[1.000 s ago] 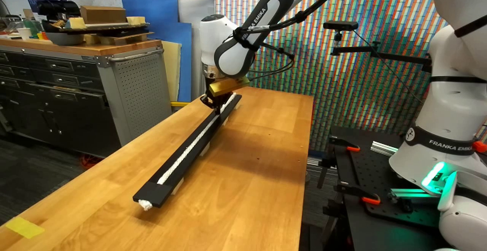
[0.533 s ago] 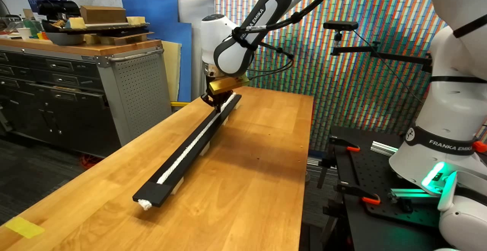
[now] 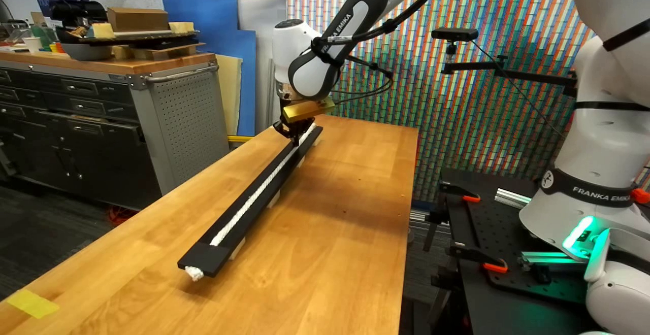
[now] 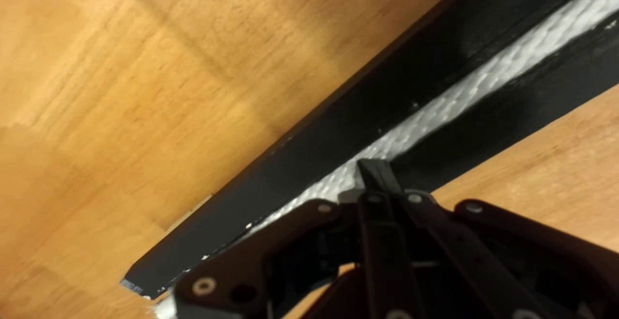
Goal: Fit the rope along the center of the black object
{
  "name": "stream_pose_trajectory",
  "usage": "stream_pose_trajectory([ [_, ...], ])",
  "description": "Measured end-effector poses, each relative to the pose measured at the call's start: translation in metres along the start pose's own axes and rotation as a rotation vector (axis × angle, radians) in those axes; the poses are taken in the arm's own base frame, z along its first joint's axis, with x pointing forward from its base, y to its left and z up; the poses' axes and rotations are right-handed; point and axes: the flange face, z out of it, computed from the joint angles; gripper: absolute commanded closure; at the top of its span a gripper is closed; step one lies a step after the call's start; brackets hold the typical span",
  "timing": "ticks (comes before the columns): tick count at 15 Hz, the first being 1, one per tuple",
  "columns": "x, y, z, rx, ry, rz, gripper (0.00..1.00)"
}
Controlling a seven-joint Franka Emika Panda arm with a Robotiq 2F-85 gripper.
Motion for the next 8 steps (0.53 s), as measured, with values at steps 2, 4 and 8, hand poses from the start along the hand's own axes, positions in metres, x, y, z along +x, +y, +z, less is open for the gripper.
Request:
stream_pose_trajectory([
  [2,0.0037,0.0062,0.0024,-0.006,0.000,0.010,1.00],
  [4,0.0062,0.0098,0.0034,-0.009,0.000,0.016,1.00],
  [8,0.0070,0.0104,0.0033,-0.009,0.001,0.018,1.00],
])
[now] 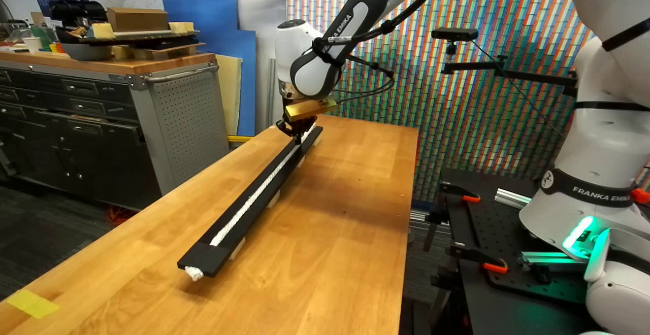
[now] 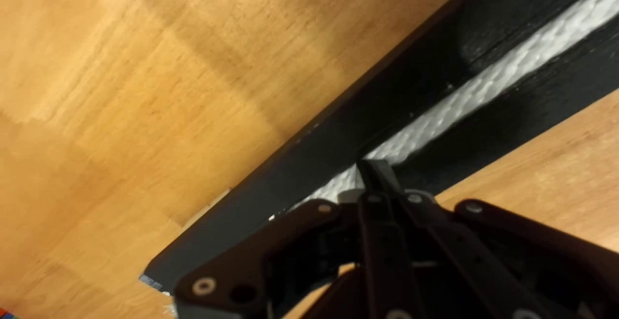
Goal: Fit the rope along the center of the black object
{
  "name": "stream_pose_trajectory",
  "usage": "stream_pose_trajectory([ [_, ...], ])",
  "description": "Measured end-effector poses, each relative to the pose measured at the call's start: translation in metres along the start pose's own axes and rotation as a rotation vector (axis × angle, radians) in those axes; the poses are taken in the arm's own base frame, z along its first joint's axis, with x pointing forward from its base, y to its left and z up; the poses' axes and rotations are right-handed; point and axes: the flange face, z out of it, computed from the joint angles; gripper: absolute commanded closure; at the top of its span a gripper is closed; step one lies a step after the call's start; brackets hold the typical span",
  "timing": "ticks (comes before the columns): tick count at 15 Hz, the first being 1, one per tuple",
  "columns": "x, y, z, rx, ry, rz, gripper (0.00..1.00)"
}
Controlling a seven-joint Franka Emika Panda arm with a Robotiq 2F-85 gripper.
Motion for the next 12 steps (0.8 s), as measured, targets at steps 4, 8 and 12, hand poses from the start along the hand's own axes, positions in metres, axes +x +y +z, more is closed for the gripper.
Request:
stream_pose_trajectory([
  [4,0.002,0.003,0.000,-0.003,0.002,0.008,1.00],
  [8,0.008,0.012,0.003,-0.015,0.006,0.031,1.00],
  [12,0.015,0.024,0.006,-0.024,0.006,0.056,1.00],
])
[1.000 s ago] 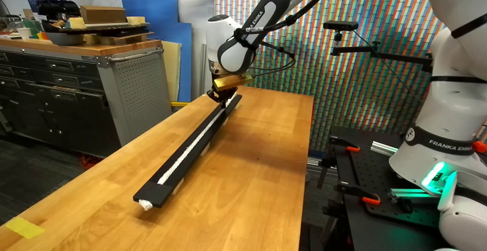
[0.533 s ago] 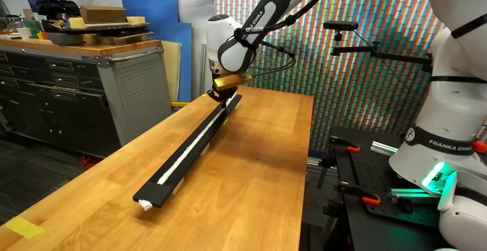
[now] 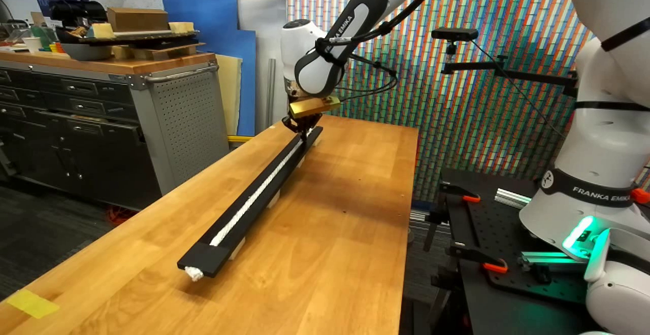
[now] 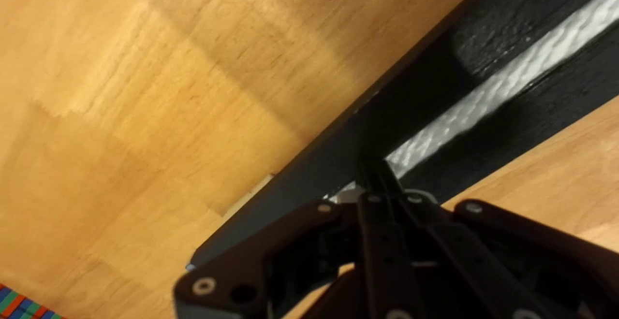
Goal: Fit the rope along the center of the black object
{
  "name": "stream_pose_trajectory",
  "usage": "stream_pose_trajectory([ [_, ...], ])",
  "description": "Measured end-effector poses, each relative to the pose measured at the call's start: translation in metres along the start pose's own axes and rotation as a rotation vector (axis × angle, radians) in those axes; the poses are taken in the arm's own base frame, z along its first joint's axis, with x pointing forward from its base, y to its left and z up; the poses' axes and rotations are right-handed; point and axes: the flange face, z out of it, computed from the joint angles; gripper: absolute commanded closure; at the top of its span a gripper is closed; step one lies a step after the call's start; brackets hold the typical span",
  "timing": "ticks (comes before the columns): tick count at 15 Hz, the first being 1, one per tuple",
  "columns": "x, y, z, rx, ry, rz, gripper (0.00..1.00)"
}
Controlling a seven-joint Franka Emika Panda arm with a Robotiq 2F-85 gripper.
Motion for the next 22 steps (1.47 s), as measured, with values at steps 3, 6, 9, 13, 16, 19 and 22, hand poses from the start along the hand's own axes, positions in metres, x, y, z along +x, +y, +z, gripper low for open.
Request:
stream_pose_trajectory([
  [3,0.006,0.007,0.002,-0.005,0.000,0.019,1.00],
  [6,0.010,0.011,0.004,-0.007,0.001,0.030,1.00],
  [9,0.012,0.012,0.004,-0.006,0.003,0.033,1.00],
  [13,0.013,0.012,0.002,-0.002,0.007,0.032,1.00],
  [16,0.014,0.009,-0.005,0.015,0.024,0.031,1.00],
  [19,0.015,0.007,-0.012,0.024,0.033,0.030,1.00],
  [22,0.016,0.008,-0.011,0.021,0.033,0.031,1.00],
])
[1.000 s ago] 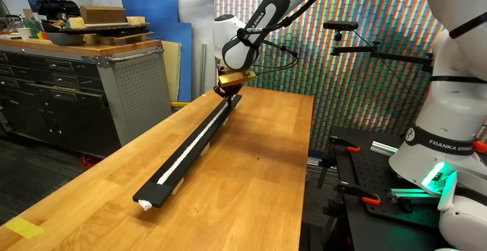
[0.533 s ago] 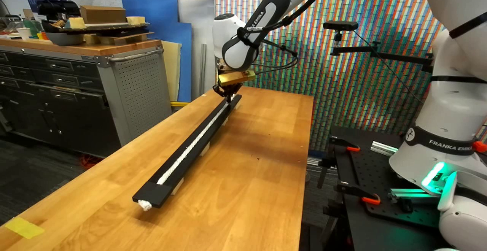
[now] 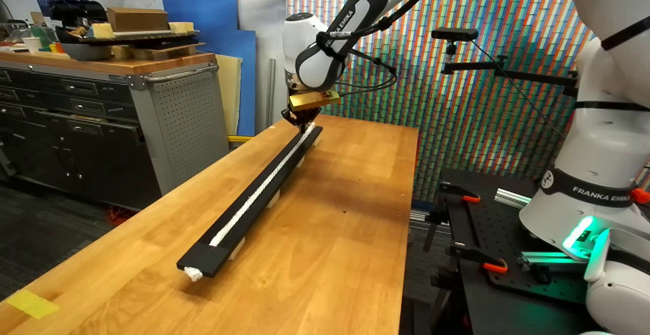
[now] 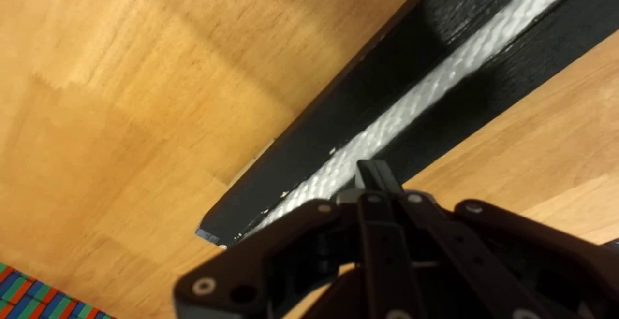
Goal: Fit the rope along the center of the black object
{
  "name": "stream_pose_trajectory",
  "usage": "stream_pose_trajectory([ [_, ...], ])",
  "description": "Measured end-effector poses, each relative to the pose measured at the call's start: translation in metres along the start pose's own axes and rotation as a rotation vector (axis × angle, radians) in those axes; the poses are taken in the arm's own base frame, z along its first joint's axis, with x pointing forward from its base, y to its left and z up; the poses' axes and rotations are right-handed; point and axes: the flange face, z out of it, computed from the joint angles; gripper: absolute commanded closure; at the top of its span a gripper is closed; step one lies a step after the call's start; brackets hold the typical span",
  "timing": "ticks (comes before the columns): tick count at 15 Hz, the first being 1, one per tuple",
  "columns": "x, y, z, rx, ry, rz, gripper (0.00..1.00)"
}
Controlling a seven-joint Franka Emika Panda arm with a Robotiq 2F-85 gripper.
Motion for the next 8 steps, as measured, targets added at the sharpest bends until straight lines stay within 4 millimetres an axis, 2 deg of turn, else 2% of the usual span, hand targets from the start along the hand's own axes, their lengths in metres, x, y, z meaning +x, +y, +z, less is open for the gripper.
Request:
stream_pose_trajectory([
  [8,0.001,0.007,0.020,-0.026,-0.014,0.008,1.00],
])
